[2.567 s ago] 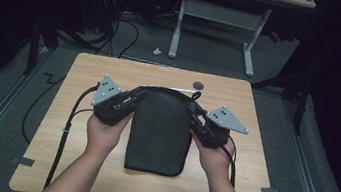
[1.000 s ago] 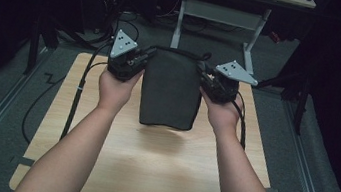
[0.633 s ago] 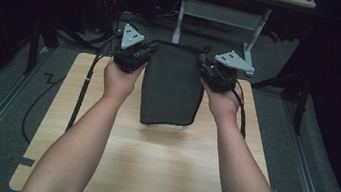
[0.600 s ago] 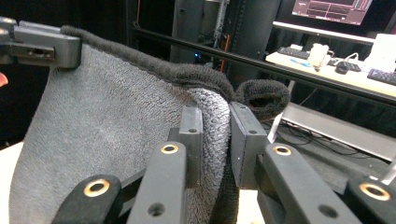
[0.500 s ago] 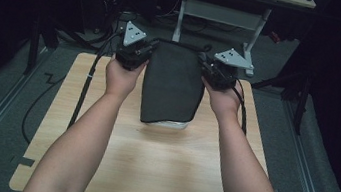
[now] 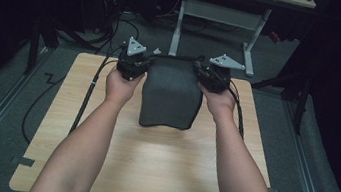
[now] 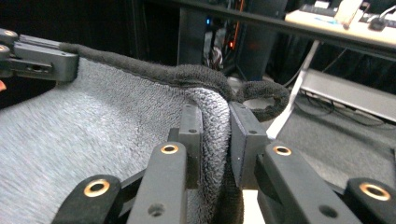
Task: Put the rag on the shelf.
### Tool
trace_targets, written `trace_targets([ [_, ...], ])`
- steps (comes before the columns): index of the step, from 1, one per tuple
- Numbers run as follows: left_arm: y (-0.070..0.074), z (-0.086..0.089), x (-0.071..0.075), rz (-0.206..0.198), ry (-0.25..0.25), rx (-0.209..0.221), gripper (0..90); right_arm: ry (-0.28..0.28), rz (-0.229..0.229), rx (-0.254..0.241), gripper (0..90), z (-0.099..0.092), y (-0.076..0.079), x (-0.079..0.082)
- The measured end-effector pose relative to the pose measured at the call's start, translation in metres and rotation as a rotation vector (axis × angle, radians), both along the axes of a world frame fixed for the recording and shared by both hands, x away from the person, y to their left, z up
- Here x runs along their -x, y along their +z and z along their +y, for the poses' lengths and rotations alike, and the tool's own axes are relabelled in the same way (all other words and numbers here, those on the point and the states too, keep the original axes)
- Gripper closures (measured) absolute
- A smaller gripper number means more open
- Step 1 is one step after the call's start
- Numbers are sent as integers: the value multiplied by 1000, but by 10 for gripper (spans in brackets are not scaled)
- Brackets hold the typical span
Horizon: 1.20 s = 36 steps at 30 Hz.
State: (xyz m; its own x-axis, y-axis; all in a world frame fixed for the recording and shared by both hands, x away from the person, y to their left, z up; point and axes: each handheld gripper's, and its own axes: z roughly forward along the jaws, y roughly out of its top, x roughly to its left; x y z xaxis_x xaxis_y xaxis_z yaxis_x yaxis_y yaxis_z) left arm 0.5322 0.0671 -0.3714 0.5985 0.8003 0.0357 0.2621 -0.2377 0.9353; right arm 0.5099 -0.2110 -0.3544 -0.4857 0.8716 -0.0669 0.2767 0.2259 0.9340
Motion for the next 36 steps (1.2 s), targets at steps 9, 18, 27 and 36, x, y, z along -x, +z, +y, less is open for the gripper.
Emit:
trace_targets([
  [9, -35, 0, 3, 93, -32, 32, 825, -25, 90, -59, 774, -8, -32, 0],
  [18, -52, 4, 5, 166, -37, 49, 838, -3, 157, -64, 774, -9, -43, 0],
  [27, -73, 7, 7, 212, -59, 85, 838, 10, 193, -107, 773, -15, -53, 0],
  [36, -83, 10, 9, 234, -66, 76, 837, 21, 240, -148, 775, -21, -73, -1],
])
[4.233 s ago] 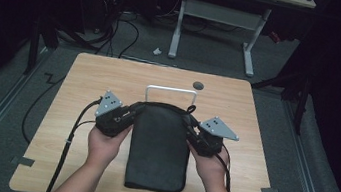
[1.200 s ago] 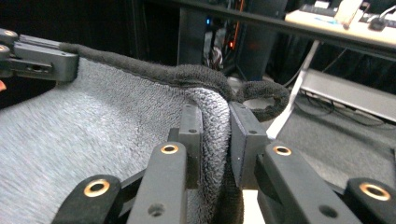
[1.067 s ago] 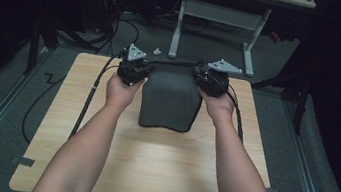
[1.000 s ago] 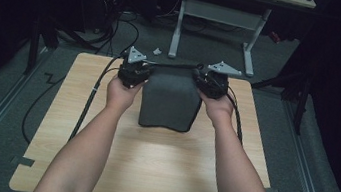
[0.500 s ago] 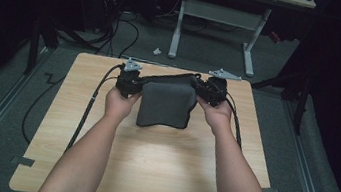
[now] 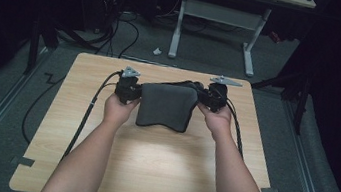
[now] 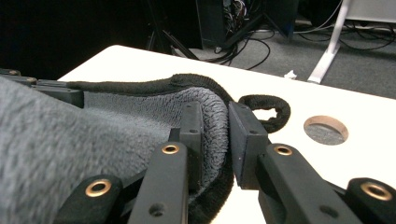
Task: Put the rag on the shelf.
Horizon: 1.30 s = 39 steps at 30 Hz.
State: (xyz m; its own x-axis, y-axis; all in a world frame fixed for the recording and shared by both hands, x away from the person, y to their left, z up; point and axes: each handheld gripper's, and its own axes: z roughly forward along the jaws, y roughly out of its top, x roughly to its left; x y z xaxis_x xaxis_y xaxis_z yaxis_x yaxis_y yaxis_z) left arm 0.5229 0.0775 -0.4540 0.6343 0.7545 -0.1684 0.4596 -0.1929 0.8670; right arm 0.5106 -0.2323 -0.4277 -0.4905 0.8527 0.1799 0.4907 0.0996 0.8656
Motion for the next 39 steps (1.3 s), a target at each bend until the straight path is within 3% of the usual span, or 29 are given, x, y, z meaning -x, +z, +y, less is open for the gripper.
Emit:
trace_targets([
  [12, -11, 2, 3, 15, -6, 5, 836, -9, 25, -31, 757, -1, -11, -1],
  [17, -17, 0, 6, 22, -10, -13, 836, -13, 37, -8, 753, 0, -16, -1],
  [27, -16, -1, 9, 17, -7, -15, 833, -25, 35, -25, 734, -1, -18, 0],
  [33, -13, -1, 11, 12, -13, -12, 820, -64, 21, 9, 567, -7, -15, -1],
  [36, -12, 2, 10, 31, -4, 1, 767, -69, 16, 22, 548, -8, -13, 0],
  [39, -14, 5, 10, 43, 24, -24, 740, -86, 1, 42, 523, -10, -11, 1],
])
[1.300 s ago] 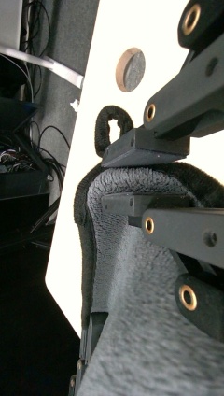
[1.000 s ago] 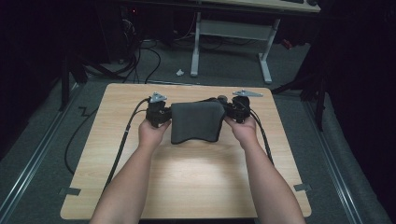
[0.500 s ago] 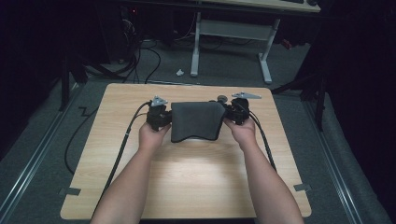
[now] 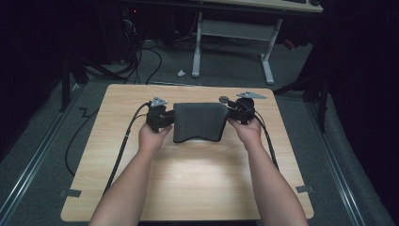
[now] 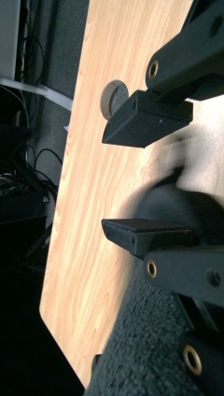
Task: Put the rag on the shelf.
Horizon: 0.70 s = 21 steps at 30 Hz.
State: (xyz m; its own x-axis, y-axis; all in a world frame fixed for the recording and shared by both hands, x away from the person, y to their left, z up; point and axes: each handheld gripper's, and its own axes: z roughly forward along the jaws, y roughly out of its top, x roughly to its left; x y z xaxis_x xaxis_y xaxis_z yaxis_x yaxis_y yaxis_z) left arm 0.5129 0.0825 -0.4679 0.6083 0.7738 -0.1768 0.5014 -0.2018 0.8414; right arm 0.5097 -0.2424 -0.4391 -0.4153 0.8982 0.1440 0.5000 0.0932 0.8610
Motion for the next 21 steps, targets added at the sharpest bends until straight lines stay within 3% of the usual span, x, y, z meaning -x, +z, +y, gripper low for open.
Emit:
trace_targets([
  [10, -1, 17, 3, -5, 48, 17, 698, -18, -20, 27, 488, -5, 8, 4],
  [21, 3, 33, 13, -22, 74, -1, 692, -41, -30, 41, 480, -14, 15, 15],
])
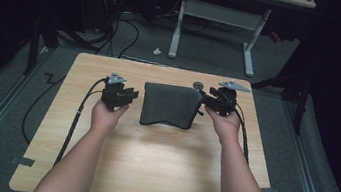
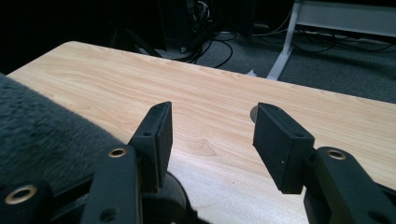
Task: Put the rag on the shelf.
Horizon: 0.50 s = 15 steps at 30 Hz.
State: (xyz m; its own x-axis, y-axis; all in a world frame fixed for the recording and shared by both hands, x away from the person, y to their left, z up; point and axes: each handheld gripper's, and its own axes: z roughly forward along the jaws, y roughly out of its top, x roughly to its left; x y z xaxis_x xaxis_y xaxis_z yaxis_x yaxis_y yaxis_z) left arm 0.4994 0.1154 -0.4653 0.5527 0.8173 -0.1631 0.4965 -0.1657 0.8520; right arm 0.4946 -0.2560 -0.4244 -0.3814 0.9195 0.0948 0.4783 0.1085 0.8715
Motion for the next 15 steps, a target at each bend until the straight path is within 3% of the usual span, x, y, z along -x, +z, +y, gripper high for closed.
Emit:
trace_targets([
  [7, 3, 17, 15, -14, 22, 9, 680, -4, -5, 32, 450, -8, 8, 15],
  [10, 4, 24, 22, -20, 27, 19, 670, -8, -38, 69, 457, -10, 11, 28],
  [13, 3, 32, 32, -33, 27, 26, 662, -6, -28, 87, 439, -13, 12, 38],
  [15, 2, 36, 38, -40, 27, 24, 655, 4, -53, 97, 445, -15, 11, 48],
])
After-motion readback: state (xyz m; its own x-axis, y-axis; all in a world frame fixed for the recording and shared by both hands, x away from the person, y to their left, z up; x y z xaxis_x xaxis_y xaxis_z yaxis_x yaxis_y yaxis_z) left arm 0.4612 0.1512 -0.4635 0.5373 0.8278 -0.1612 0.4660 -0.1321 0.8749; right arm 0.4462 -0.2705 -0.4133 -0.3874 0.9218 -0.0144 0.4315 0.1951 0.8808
